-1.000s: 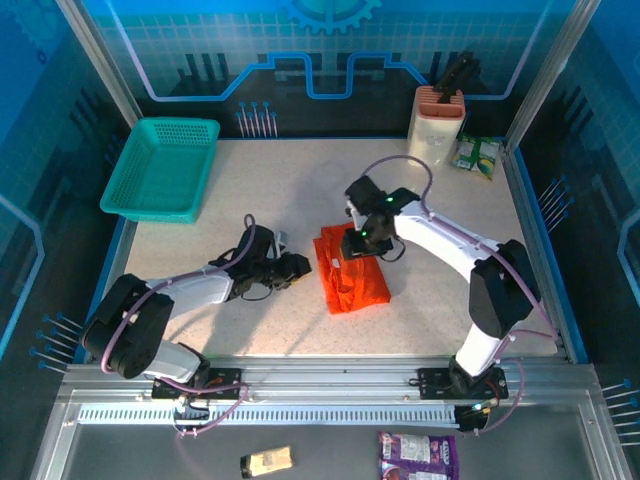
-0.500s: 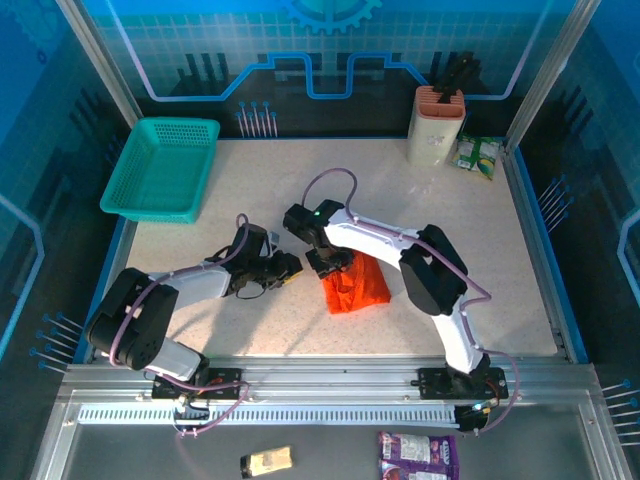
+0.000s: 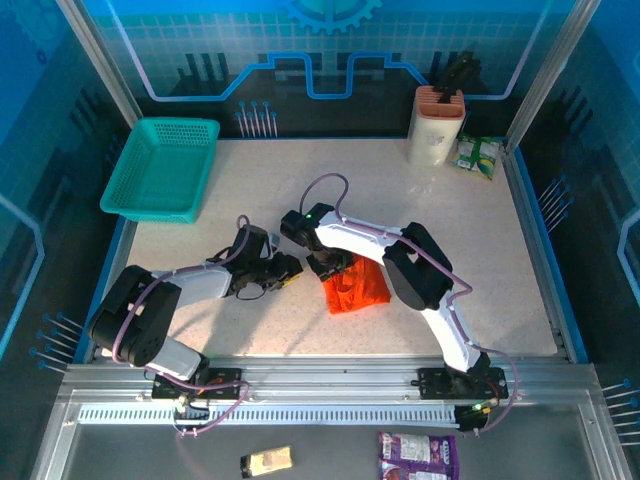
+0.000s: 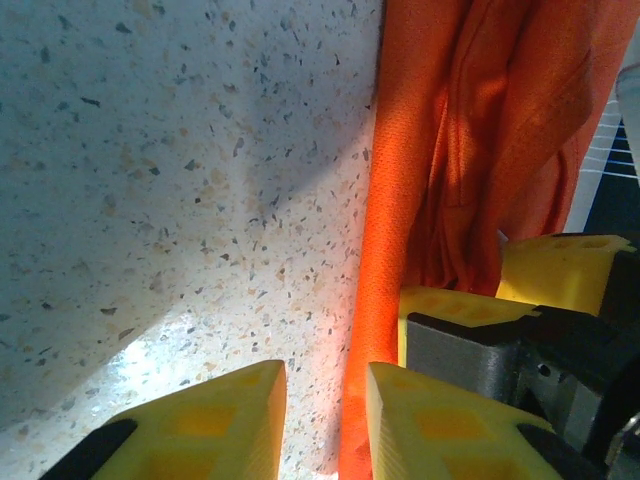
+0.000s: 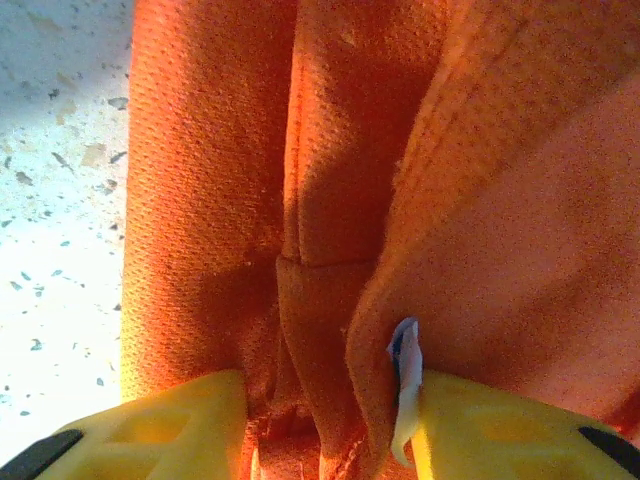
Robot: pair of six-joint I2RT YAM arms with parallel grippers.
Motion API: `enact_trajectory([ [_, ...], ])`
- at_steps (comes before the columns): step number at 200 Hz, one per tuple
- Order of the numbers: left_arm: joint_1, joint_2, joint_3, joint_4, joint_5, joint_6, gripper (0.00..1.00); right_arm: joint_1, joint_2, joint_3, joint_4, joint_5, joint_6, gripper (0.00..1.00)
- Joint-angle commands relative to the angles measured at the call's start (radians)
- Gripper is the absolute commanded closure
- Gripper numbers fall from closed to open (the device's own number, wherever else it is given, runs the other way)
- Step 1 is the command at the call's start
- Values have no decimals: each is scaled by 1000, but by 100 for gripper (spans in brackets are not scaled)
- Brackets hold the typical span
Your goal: Fold the inside-out t-shirt
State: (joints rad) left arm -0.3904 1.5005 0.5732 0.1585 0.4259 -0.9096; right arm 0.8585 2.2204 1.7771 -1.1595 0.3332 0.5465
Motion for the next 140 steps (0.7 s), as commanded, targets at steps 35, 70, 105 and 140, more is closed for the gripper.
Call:
enact_trajectory([
  [35,5,21,8,13,38,6,72,-2,-27,-1,-9,25,13,73],
  [70,-10,49,33,27,46,-8,72,-8,-73,-8,-13,34,4,87],
  [105,-52,104,72,56,53,-30,73,-20,-122,-33,3,-1,-10,87],
  [140,-88,169,105,93,51,-62,79,-34,-147,-49,9,-17,-21,98],
])
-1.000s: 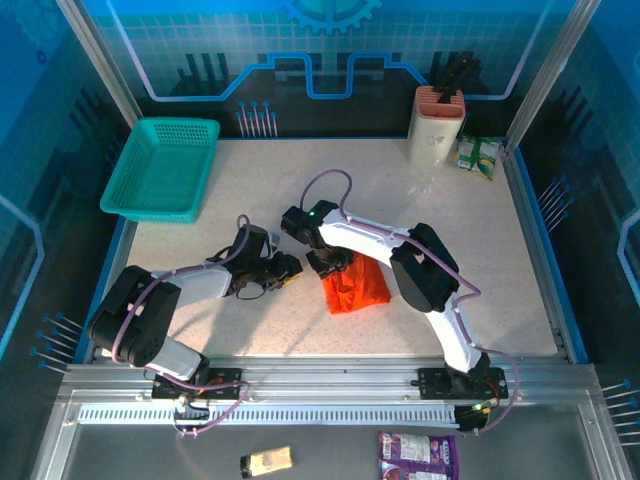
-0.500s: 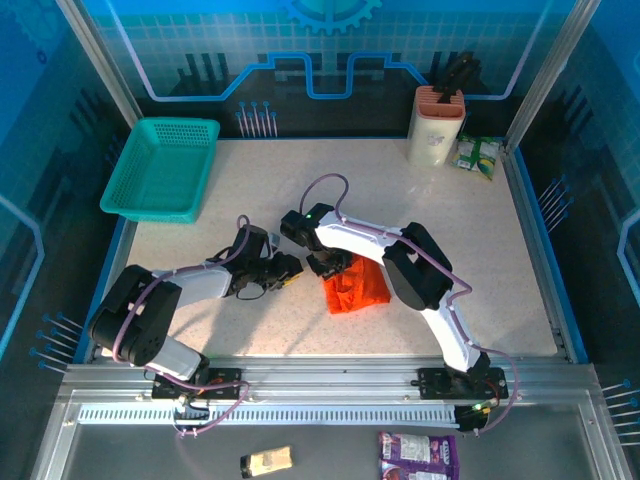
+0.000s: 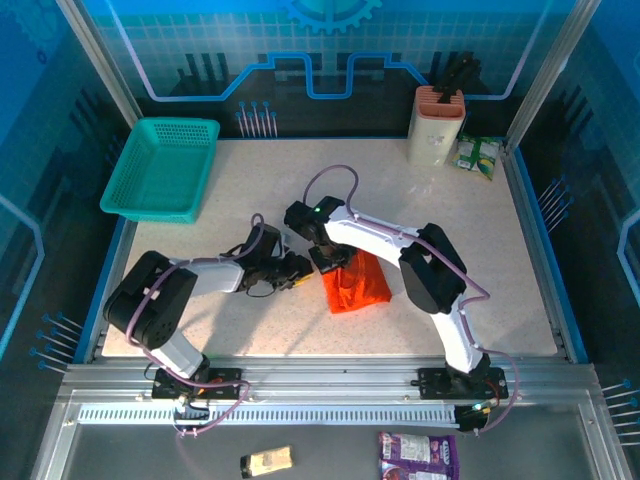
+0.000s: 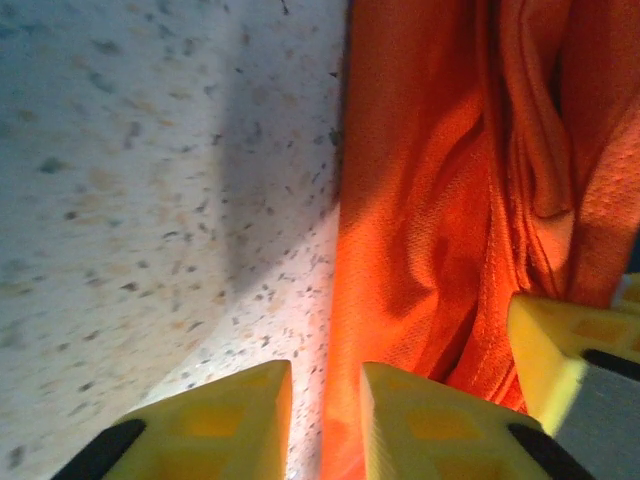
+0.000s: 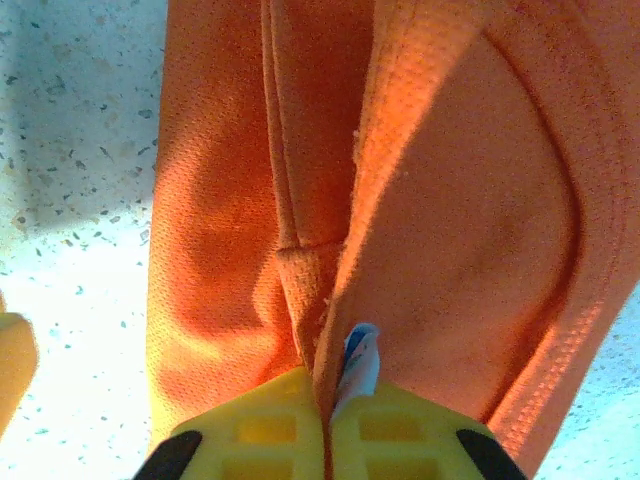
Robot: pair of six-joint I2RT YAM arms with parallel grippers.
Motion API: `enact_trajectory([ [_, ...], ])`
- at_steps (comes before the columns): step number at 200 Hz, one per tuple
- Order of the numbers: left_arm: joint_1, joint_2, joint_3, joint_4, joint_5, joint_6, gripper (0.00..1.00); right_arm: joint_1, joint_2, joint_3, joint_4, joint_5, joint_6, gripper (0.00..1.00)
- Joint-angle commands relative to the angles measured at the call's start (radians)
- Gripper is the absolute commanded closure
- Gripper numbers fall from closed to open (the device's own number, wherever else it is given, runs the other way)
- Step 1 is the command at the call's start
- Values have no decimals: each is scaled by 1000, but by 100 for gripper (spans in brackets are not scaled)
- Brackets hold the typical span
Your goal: Fold the inside-out t-shirt
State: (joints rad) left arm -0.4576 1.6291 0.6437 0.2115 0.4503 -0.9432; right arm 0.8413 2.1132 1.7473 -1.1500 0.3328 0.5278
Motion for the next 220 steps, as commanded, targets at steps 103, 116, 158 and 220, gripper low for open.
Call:
enact_trajectory([
  [103,-50,165,60,109,48,-79,100,-27,-116,-26,11,-217,-13,100],
  [116,-50,170,55,114,47,-81,100,-26,-109,-27,33,-250,-2,100],
  [158,-50,162,39,126,45,-89,100,-42,-83,-65,119,-288,41,100],
  [220,-37,34,37,-34,-45,-30,93,-70,-55,-151,186,-329,70,90],
])
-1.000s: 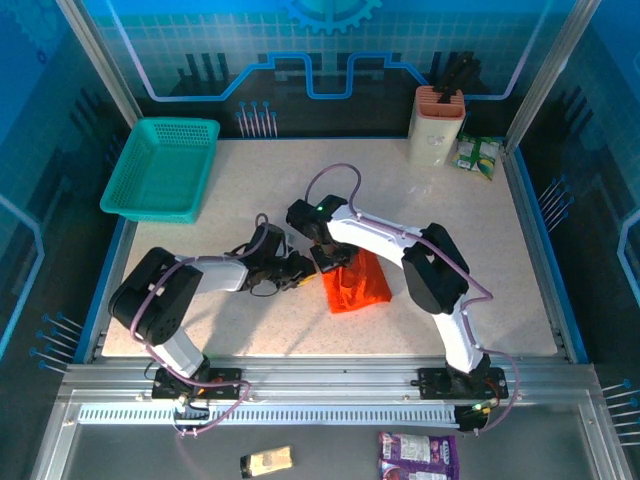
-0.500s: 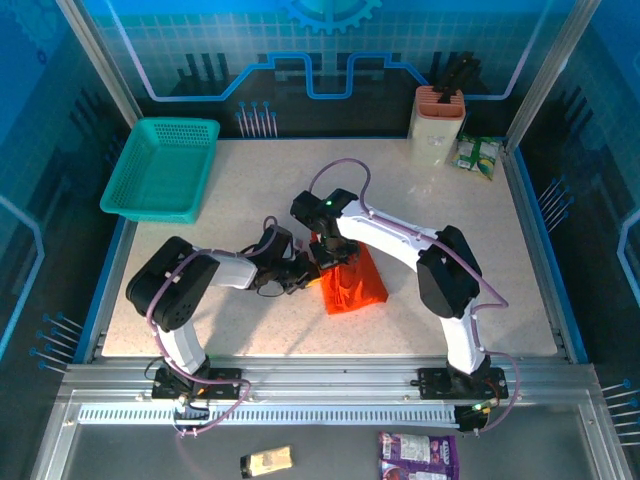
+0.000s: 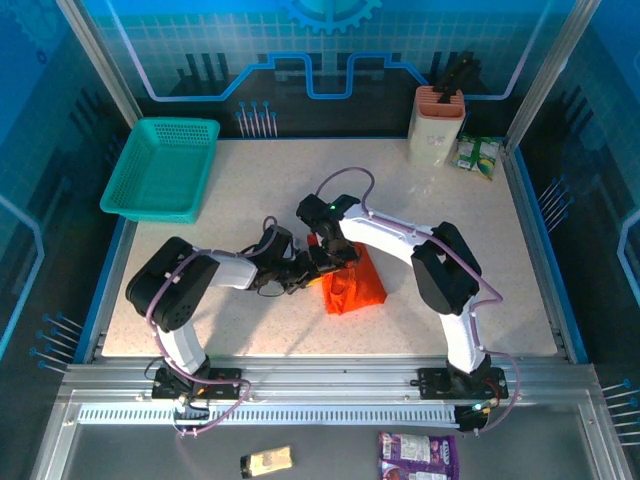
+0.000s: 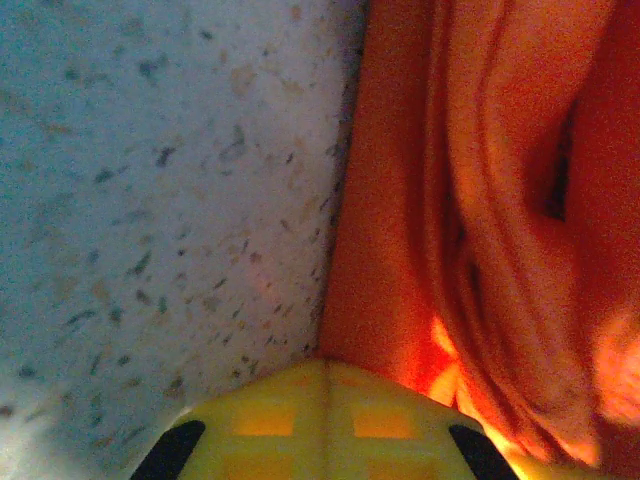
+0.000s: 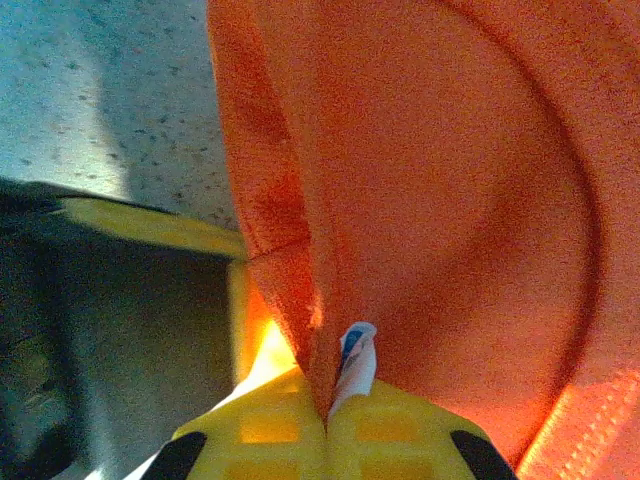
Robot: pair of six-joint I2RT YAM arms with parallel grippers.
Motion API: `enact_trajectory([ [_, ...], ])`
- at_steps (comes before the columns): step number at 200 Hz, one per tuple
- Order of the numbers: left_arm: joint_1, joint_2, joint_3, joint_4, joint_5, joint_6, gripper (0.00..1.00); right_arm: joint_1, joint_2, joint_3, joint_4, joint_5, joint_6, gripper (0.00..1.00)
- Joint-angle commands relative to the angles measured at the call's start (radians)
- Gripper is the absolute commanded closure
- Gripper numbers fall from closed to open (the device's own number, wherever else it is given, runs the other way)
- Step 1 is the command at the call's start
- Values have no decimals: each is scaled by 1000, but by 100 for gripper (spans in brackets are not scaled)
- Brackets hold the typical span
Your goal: Fold the inside-out t-shirt
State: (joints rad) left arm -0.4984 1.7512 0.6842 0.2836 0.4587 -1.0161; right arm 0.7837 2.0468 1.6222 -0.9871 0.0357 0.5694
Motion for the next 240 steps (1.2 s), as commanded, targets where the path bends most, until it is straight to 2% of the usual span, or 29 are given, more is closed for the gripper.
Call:
enact_trajectory([
  [1,5,-92,-3,-111,-57,45,93,-13,11,-26,24,-30,28,89],
  [18,22,-150,11,-204,-92,81,90,-19,-27,-45,46,-56,38,69],
  [24,29,-167,21,-233,-100,96,90,-22,-43,-48,52,-68,40,65],
  [51,61,-214,96,-358,-127,180,89,-37,-151,-68,66,-106,38,59],
  [80,62,-163,260,-460,-111,254,89,-81,-281,-154,100,-149,43,57],
  [97,51,-107,357,-506,-101,284,91,-119,-362,-240,134,-199,52,60],
  [119,34,-25,465,-568,-116,319,92,-165,-425,-358,176,-295,46,70],
  [138,28,57,545,-604,-122,346,94,-188,-427,-450,226,-385,26,79],
  [158,26,137,609,-633,-135,372,96,-197,-400,-524,281,-427,21,86],
  [204,27,353,761,-655,-132,418,97,-193,-301,-626,426,-465,76,90],
  [240,27,463,868,-619,-86,453,97,-105,-270,-628,515,-506,161,91],
])
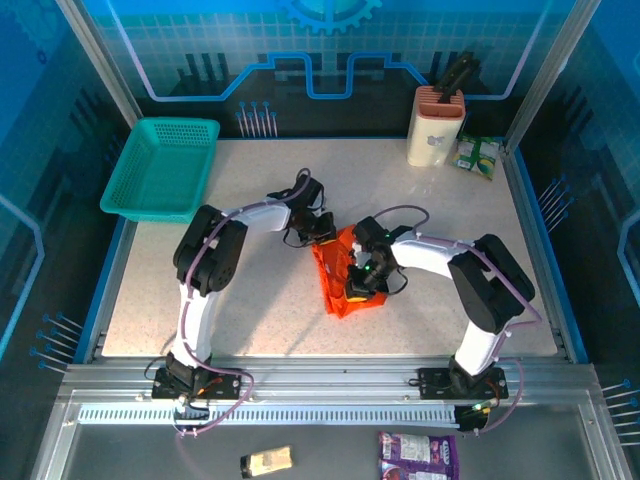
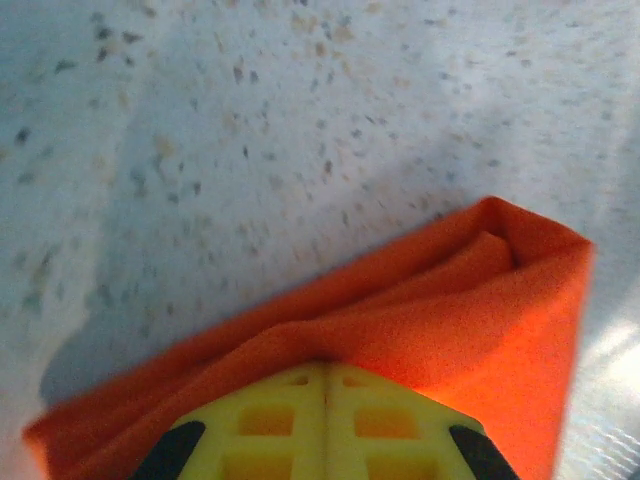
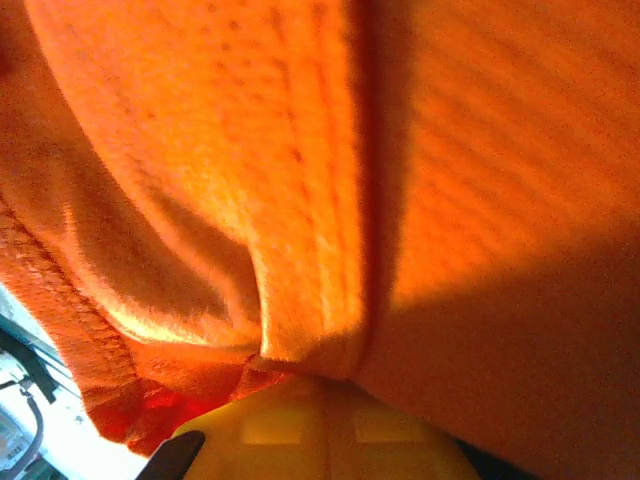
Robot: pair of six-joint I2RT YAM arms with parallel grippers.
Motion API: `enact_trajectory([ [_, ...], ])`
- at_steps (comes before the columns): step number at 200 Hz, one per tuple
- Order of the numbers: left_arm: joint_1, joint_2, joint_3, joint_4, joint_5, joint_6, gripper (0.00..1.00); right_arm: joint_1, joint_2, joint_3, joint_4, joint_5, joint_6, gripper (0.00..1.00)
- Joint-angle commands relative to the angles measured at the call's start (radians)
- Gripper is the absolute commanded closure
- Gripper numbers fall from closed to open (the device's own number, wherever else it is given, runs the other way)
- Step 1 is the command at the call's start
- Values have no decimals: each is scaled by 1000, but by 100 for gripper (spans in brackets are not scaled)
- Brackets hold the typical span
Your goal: Fold the inside-out t-shirt
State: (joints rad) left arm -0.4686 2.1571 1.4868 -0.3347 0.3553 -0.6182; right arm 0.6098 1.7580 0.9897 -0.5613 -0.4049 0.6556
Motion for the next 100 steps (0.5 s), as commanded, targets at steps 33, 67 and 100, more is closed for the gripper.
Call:
enact_trajectory([
  [33,-3,39,111,54,110,87,96,103,-13,75,124,-92,134,90],
  [67,5,-153,53,55,103,119,87,-22,-64,150,64,-75,45,87],
  [100,-6,-337,-55,-8,63,89,85,-174,44,270,5,-153,-116,85],
])
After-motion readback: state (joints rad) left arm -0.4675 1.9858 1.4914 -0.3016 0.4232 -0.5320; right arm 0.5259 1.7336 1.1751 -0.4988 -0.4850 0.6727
